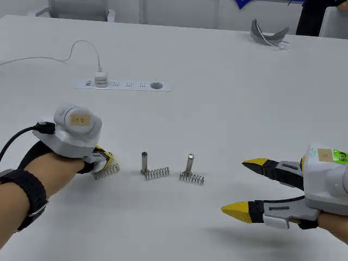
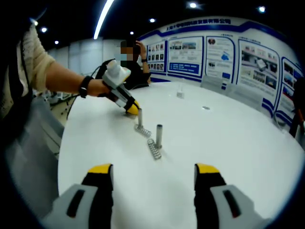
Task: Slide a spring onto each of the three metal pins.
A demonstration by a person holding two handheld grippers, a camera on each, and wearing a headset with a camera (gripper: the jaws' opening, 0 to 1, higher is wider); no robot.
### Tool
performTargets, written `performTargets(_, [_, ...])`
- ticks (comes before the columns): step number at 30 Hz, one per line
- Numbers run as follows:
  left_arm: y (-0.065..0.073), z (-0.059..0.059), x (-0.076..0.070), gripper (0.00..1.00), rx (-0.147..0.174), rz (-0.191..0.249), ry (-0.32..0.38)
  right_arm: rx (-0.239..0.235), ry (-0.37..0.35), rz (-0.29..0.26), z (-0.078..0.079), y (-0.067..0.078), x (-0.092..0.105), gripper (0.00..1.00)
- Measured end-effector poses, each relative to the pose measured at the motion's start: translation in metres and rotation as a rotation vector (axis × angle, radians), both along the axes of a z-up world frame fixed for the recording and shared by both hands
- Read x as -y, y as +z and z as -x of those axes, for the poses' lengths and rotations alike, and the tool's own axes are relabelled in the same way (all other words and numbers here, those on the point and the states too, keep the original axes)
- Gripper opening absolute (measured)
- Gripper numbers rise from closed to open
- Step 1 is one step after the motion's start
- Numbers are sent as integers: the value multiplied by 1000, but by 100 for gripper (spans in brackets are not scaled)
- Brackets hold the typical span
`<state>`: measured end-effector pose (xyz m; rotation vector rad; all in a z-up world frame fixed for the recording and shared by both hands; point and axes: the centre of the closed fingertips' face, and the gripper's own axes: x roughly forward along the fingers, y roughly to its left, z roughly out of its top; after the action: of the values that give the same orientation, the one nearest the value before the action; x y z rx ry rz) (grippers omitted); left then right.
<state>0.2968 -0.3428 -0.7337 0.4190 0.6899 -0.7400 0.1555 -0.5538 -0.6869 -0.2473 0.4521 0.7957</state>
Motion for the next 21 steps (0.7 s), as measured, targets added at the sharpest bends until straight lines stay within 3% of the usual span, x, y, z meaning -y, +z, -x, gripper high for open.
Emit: performTargets(21, [-1,2,-1,8,6,-28,-1,-5,7,-1,1,0,-2,70])
